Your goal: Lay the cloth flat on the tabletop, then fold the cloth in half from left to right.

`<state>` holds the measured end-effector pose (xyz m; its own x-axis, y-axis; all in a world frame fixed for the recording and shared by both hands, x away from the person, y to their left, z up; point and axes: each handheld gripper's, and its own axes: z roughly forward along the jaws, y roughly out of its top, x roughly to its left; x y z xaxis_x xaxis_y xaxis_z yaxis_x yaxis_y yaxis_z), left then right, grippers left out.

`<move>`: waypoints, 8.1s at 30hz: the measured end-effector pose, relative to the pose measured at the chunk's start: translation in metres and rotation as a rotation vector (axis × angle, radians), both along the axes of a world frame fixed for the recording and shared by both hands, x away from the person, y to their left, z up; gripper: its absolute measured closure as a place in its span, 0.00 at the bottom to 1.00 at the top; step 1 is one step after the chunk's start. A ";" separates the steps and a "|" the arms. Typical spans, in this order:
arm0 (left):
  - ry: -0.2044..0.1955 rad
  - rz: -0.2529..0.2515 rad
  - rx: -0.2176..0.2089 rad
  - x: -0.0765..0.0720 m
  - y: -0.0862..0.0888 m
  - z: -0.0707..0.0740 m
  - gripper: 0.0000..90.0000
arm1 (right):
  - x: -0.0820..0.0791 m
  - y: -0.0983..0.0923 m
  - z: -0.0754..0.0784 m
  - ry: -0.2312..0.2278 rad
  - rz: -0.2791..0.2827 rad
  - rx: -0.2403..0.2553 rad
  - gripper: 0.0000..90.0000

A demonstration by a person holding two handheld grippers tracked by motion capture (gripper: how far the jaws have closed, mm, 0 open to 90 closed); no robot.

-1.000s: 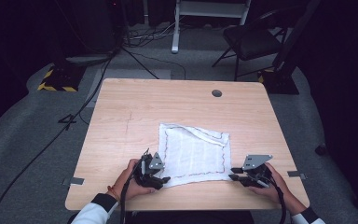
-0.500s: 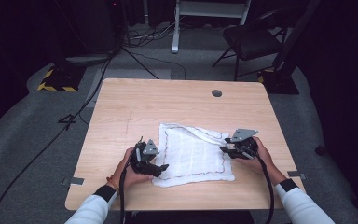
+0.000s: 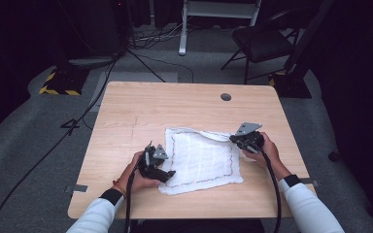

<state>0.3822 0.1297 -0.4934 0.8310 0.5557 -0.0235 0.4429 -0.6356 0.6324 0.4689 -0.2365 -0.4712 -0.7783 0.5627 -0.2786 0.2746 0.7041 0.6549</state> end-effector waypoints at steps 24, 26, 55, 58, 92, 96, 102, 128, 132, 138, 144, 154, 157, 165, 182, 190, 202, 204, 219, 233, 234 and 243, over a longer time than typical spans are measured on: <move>-0.071 0.124 -0.056 0.022 0.013 0.015 0.23 | 0.013 0.021 0.021 0.042 -0.068 0.165 0.49; -0.073 0.169 -0.076 0.034 0.016 0.017 0.23 | -0.002 0.034 0.019 0.062 -0.020 0.175 0.46; -0.051 0.308 -0.072 0.131 0.006 -0.009 0.23 | -0.135 0.197 -0.021 0.168 0.505 0.128 0.48; -0.049 0.304 -0.065 0.135 0.006 -0.009 0.18 | -0.131 0.202 -0.026 0.176 0.499 0.130 0.52; -0.075 0.234 -0.154 0.116 0.043 0.010 0.95 | -0.125 0.201 -0.009 0.108 0.509 0.136 0.96; -0.080 0.253 -0.154 0.111 0.055 0.011 0.95 | -0.128 0.205 -0.007 0.090 0.533 0.137 0.96; -0.079 0.277 -0.154 0.106 0.065 0.013 0.95 | -0.128 0.209 -0.003 0.075 0.555 0.147 0.96; -0.090 0.271 -0.160 0.107 0.062 0.020 0.95 | -0.130 0.199 0.005 0.052 0.542 0.149 0.96; -0.116 0.271 -0.159 0.109 0.056 0.024 0.95 | -0.129 0.192 0.009 0.044 0.532 0.159 0.96; -0.141 0.246 -0.165 0.115 0.035 0.038 0.95 | -0.124 0.172 0.020 0.045 0.491 0.195 0.96; -0.169 0.206 -0.145 0.119 0.007 0.048 0.95 | -0.125 0.153 0.029 0.032 0.464 0.210 0.96; -0.181 0.197 -0.151 0.127 -0.018 0.051 0.95 | -0.124 0.125 0.036 0.018 0.409 0.222 0.96; -0.184 0.201 -0.155 0.128 -0.025 0.052 0.95 | -0.122 0.110 0.039 0.017 0.375 0.233 0.96; -0.194 0.157 -0.131 0.132 -0.052 0.055 0.95 | -0.121 0.086 0.041 0.024 0.330 0.242 0.96; -0.188 0.075 -0.115 0.148 -0.117 0.053 0.95 | -0.120 0.031 0.035 0.030 0.222 0.221 0.96; -0.181 0.052 -0.091 0.153 -0.142 0.046 0.95 | -0.119 0.012 0.030 0.043 0.171 0.208 0.96; -0.132 0.094 -0.091 0.145 -0.157 0.043 0.54 | -0.117 -0.011 0.010 0.076 0.060 0.165 0.70; -0.130 0.093 -0.089 0.138 -0.151 0.046 0.43 | -0.115 -0.016 0.011 0.074 0.041 0.178 0.65; -0.090 -0.090 0.008 0.042 -0.119 0.028 0.27 | -0.089 -0.030 0.001 0.107 -0.015 0.126 0.55; -0.106 -0.160 0.112 -0.005 -0.123 0.011 0.29 | -0.089 -0.025 -0.014 0.185 0.033 0.066 0.55; -0.103 -0.158 0.110 -0.005 -0.121 0.011 0.29 | -0.090 -0.025 -0.014 0.192 0.035 0.072 0.55; -0.043 -0.123 0.084 -0.005 -0.095 0.008 0.28 | -0.100 -0.009 -0.015 0.199 0.048 0.079 0.51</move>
<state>0.3769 0.0342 -0.4849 0.8921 0.4484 0.0558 0.3323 -0.7346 0.5915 0.3692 -0.2450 -0.4862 -0.8400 0.5377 -0.0732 0.3715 0.6682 0.6446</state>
